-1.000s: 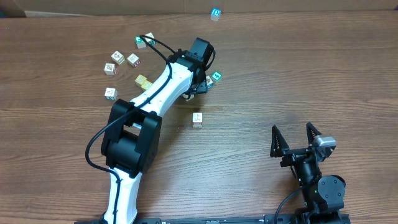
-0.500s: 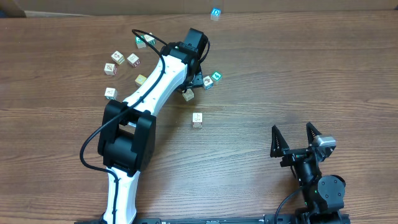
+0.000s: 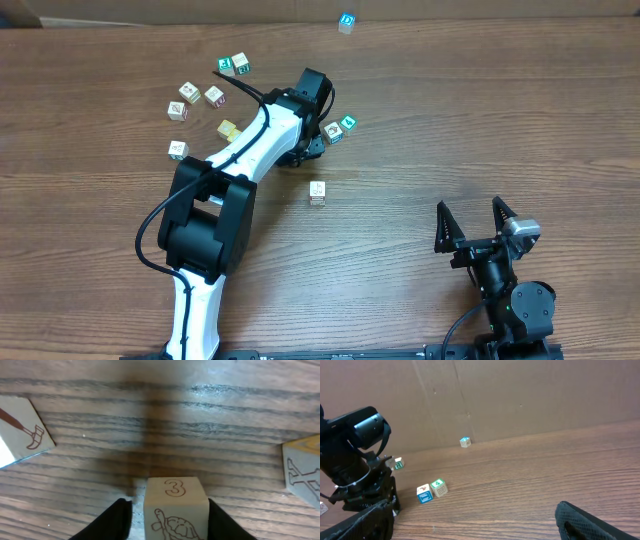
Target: Form a tower
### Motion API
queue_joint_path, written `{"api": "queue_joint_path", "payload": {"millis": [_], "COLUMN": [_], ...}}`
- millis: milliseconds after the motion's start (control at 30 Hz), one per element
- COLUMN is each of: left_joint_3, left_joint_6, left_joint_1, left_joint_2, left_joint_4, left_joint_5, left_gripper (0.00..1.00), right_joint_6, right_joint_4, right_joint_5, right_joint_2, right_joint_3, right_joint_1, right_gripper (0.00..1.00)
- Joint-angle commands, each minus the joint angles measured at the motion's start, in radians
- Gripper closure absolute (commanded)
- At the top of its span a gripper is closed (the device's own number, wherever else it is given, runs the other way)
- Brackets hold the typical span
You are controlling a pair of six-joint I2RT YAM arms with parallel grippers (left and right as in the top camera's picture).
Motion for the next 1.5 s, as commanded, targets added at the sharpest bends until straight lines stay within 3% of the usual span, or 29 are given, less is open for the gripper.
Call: {"api": "queue_joint_path", "payload": {"millis": [0, 200, 500, 833, 1000, 1267, 1467], "left_joint_3": [-0.006, -0.006, -0.006, -0.006, -0.006, -0.006, -0.006], "left_joint_6": [0.045, 0.192, 0.19, 0.22, 0.262, 0.262, 0.262], "left_joint_1": [-0.001, -0.001, 0.0, 0.0, 0.0, 0.0, 0.0], "left_joint_2": [-0.008, -0.008, -0.008, -0.008, -0.008, -0.008, -0.008], "left_joint_4": [0.009, 0.021, 0.034, 0.034, 0.034, 0.037, 0.036], "left_joint_5": [0.004, 0.003, -0.003, -0.003, -0.003, -0.003, -0.003], "left_gripper": [0.6, 0.59, 0.6, 0.72, 0.67, 0.68, 0.58], "right_joint_6": [0.005, 0.005, 0.005, 0.005, 0.005, 0.005, 0.005], "right_joint_4": [0.006, 0.006, 0.006, 0.006, 0.006, 0.006, 0.006], "right_joint_5": [-0.001, -0.001, -0.001, -0.001, -0.001, -0.001, -0.001], "right_joint_2": [-0.012, -0.012, -0.012, -0.012, -0.012, -0.012, -0.012], "right_joint_3": [-0.01, -0.01, -0.01, -0.01, -0.01, -0.01, -0.01], "right_joint_1": [-0.003, -0.003, -0.003, -0.003, -0.003, -0.003, -0.003], "right_gripper": [0.0, 0.0, 0.0, 0.0, 0.0, 0.0, 0.0]}}
